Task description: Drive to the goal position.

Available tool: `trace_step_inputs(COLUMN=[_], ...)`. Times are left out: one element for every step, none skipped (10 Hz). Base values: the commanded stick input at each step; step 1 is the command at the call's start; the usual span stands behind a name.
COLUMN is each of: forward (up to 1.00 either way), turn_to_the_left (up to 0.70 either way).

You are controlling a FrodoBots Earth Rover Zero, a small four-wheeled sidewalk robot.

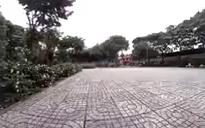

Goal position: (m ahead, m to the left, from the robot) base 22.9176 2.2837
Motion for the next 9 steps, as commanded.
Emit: trace_step_inputs(forward=[0.7,0.7,0.7,0.7,0.7,0.7,0.7,0.7,0.7], turn_to_the_left=[0.0,0.0,0.0,0.0,0.0,0.0,0.0,0.0,0.0])
